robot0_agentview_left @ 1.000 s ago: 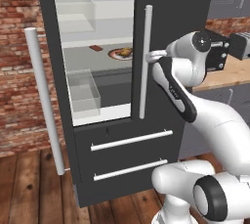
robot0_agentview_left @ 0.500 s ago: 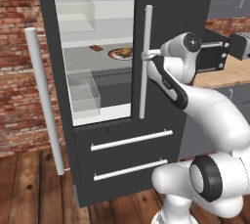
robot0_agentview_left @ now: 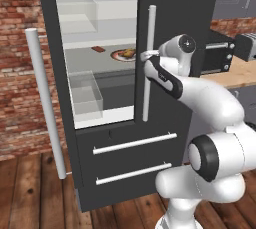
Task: Retrieve the chicken drumstick from the fridge and place it on the saucepan with marinade on the stove.
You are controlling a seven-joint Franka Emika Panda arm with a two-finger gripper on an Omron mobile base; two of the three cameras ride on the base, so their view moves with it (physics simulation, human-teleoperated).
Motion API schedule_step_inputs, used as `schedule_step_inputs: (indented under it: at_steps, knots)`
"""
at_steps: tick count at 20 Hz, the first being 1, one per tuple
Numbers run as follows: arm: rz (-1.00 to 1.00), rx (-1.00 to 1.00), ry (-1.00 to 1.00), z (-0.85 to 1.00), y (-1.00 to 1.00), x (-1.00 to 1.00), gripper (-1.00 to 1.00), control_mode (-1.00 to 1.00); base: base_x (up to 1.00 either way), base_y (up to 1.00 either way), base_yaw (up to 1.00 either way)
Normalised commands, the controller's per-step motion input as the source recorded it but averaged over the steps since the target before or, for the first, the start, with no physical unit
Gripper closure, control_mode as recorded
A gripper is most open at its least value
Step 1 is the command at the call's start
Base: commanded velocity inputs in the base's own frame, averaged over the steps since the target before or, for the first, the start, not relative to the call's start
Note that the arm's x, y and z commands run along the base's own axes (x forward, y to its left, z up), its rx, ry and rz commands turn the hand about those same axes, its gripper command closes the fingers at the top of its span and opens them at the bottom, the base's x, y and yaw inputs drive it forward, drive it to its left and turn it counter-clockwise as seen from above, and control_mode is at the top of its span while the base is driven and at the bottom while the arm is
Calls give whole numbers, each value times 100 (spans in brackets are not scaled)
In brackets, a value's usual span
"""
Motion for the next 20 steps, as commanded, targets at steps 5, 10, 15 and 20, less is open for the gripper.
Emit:
schedule_step_inputs:
  at_steps: [5, 10, 15, 20]
  knots:
    - [0, 0, -1, -19, 0, 60, -100, -100, 0, 0, 0]
    - [0, 0, -1, -16, 0, 68, -100, -100, 0, 0, 0]
    - [0, 0, -2, -19, 0, 72, -100, -100, 0, 0, 0]
    - [0, 0, -3, -22, 0, 70, -100, -100, 0, 0, 0]
